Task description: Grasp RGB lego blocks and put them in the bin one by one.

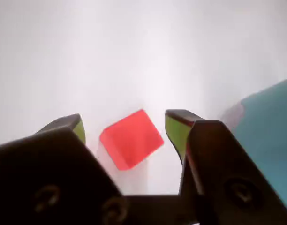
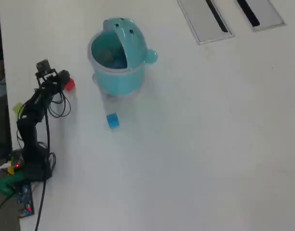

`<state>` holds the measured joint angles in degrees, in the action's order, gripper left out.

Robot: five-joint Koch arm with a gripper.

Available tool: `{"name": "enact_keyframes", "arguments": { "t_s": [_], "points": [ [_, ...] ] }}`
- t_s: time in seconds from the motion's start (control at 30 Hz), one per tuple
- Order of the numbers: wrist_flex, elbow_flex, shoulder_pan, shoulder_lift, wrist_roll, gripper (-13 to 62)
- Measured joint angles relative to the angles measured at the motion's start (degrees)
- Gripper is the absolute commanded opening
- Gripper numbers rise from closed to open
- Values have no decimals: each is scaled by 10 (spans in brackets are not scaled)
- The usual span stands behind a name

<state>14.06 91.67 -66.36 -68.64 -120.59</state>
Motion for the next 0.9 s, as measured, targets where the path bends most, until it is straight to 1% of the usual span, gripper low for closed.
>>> {"name": "enact_keyframes", "arguments": {
  "t_s": [0.3,0.7,0.8,0.9],
  "points": [
    [-1,-40,9,53,0,326],
    [8,-40,28,83,-4,330],
    [8,-40,28,86,-4,308],
    [8,-40,26,86,3,241]
  ]
}}
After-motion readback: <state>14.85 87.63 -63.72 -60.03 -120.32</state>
